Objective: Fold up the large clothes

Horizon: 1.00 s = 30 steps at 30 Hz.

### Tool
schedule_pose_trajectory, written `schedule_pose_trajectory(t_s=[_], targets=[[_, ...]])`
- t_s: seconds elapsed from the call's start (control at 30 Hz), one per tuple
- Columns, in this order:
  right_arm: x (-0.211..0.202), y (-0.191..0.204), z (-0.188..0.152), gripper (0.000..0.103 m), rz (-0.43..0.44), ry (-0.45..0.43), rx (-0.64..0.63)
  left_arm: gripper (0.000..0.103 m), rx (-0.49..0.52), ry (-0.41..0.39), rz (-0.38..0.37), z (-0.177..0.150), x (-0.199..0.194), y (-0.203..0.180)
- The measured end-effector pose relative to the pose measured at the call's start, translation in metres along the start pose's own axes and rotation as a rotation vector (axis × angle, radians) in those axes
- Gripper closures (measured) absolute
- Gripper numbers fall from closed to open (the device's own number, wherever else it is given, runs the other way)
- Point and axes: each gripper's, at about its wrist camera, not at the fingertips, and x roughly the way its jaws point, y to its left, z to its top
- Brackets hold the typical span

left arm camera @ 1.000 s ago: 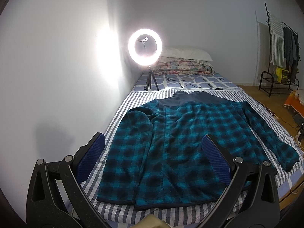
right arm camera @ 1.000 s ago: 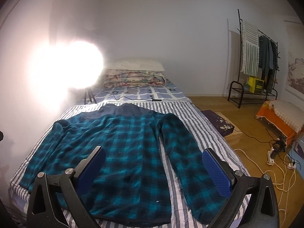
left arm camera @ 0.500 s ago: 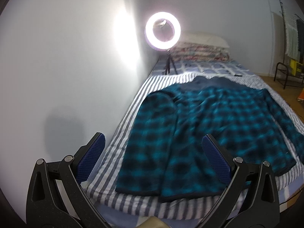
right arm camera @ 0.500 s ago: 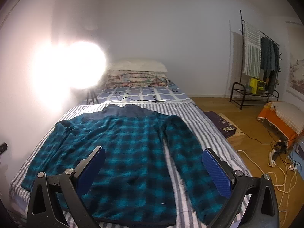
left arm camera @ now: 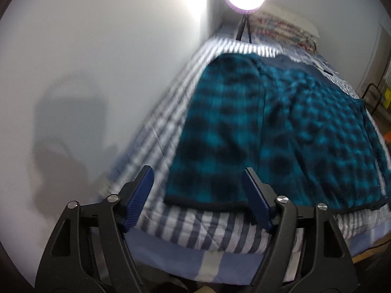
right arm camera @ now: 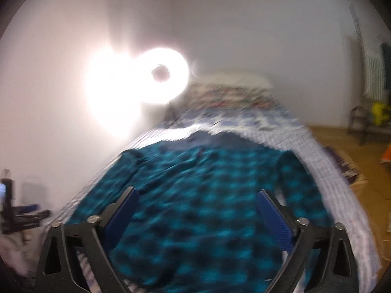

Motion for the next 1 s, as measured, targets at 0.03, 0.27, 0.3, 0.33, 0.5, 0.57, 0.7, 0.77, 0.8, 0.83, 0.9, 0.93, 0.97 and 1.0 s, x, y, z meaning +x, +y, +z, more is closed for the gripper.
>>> schedule_pose_trajectory(t_s=[0.03, 0.27, 0.3, 0.33, 0.5, 0.57, 0.7, 0.77, 0.8, 0.83, 0.9, 0.93, 0.97, 1.0], targets=[[0.003, 0.0, -0.001, 0.015, 0.025, 0.02, 0.003, 0.029, -0.013, 0.031, -0.017, -0.002, 0.008, 0.003], [0.025, 0.001, -0.011, 0.03, 0.145, 0.153, 0.048, 0.03, -0.096, 0.138, -0.004, -0.005, 0.051, 0.016], [0.025, 0.0, -0.013, 0.03, 0.152, 0.159, 0.053, 0.03, -0.107, 0.141, 0.006, -0.004, 0.056, 0.018], [0.026, -0.003, -0.012, 0.03, 0.156, 0.167, 0.053, 0.03, -0.122, 0.146, 0.013, -0.003, 0.06, 0.02], [0.026, 0.002, -0.013, 0.03, 0.166, 0.169, 0.026, 0.031, -0.169, 0.179, 0.021, -0.003, 0.078, 0.029], [0.026, 0.005, -0.013, 0.03, 0.172, 0.172, 0.018, 0.049, -0.176, 0.2, 0.022, -0.003, 0.086, 0.03], [0.024, 0.01, -0.014, 0.03, 0.187, 0.176, 0.006, 0.074, -0.14, 0.204, 0.018, -0.002, 0.094, 0.025], [0.026, 0.013, -0.014, 0.03, 0.193, 0.18, -0.002, 0.099, -0.132, 0.191, -0.002, 0.001, 0.092, 0.022], [0.027, 0.013, -0.014, 0.031, 0.195, 0.182, -0.004, 0.099, -0.145, 0.18, -0.018, 0.004, 0.09, 0.022], [0.027, 0.014, -0.014, 0.032, 0.198, 0.185, -0.005, 0.1, -0.162, 0.159, -0.039, 0.007, 0.085, 0.023], [0.029, 0.015, -0.014, 0.036, 0.207, 0.195, -0.003, 0.1, -0.165, 0.112, -0.065, 0.014, 0.07, 0.022], [0.031, 0.015, -0.014, 0.038, 0.213, 0.204, -0.001, 0.1, -0.156, 0.088, -0.07, 0.018, 0.062, 0.021], [0.032, 0.015, -0.015, 0.04, 0.217, 0.209, 0.001, 0.1, -0.143, 0.059, -0.081, 0.023, 0.052, 0.018], [0.034, 0.015, -0.015, 0.043, 0.224, 0.221, 0.006, 0.1, -0.139, 0.039, -0.093, 0.028, 0.044, 0.015]])
